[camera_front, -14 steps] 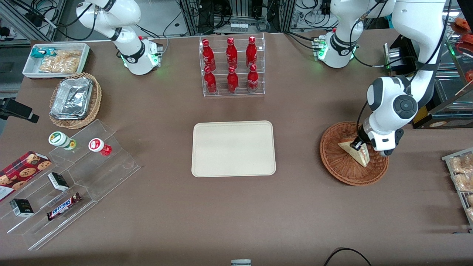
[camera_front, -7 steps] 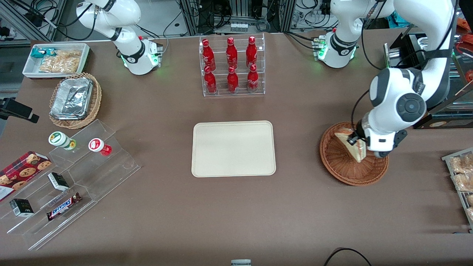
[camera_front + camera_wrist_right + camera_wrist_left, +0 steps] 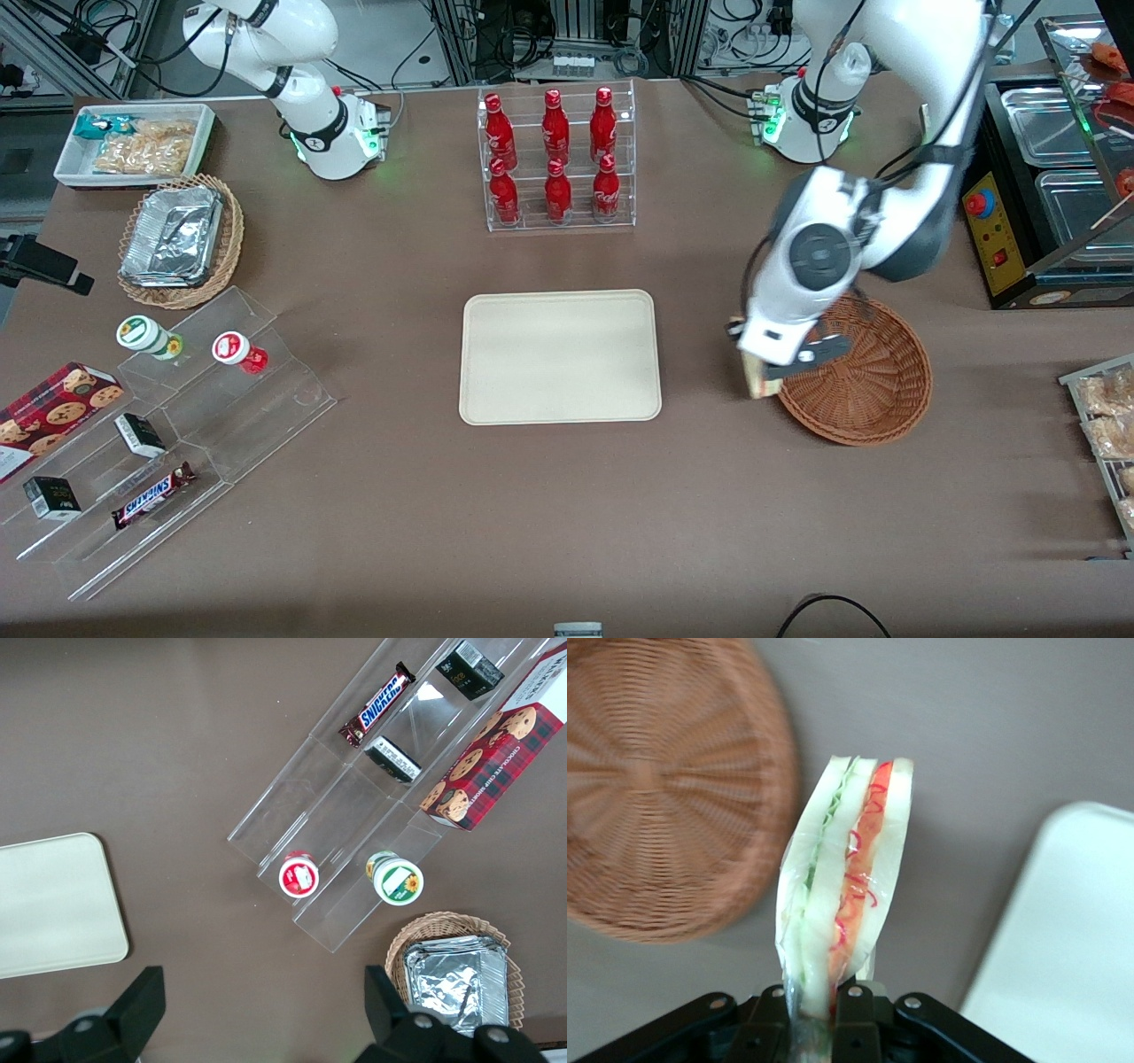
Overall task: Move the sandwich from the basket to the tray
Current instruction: 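Lift the sandwich and carry it with the left gripper over the cream tray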
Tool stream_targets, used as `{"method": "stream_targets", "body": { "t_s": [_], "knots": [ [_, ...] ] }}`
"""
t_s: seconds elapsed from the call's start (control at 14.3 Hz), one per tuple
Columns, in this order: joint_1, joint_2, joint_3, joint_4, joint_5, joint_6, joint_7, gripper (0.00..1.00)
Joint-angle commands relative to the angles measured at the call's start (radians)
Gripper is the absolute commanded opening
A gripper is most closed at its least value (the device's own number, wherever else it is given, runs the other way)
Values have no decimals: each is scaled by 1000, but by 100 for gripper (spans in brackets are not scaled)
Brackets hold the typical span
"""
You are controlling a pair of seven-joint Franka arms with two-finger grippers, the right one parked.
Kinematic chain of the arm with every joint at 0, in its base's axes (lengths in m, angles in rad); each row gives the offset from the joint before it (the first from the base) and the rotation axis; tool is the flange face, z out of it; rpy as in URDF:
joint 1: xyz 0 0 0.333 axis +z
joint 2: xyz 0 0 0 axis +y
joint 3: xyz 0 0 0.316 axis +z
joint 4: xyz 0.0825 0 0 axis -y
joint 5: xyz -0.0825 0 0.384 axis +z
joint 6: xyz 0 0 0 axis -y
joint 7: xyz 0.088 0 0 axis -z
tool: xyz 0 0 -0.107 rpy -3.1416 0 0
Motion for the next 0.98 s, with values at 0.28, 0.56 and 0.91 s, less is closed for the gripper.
{"method": "stream_targets", "body": {
  "t_s": [0.28,0.56,0.91],
  "knots": [
    [-218,325,-22,423,-32,-33,-187,0],
    [-309,449,-23,590,-34,-38,-265,0],
    [-369,555,-23,707,-31,-53,-304,0]
  ]
}}
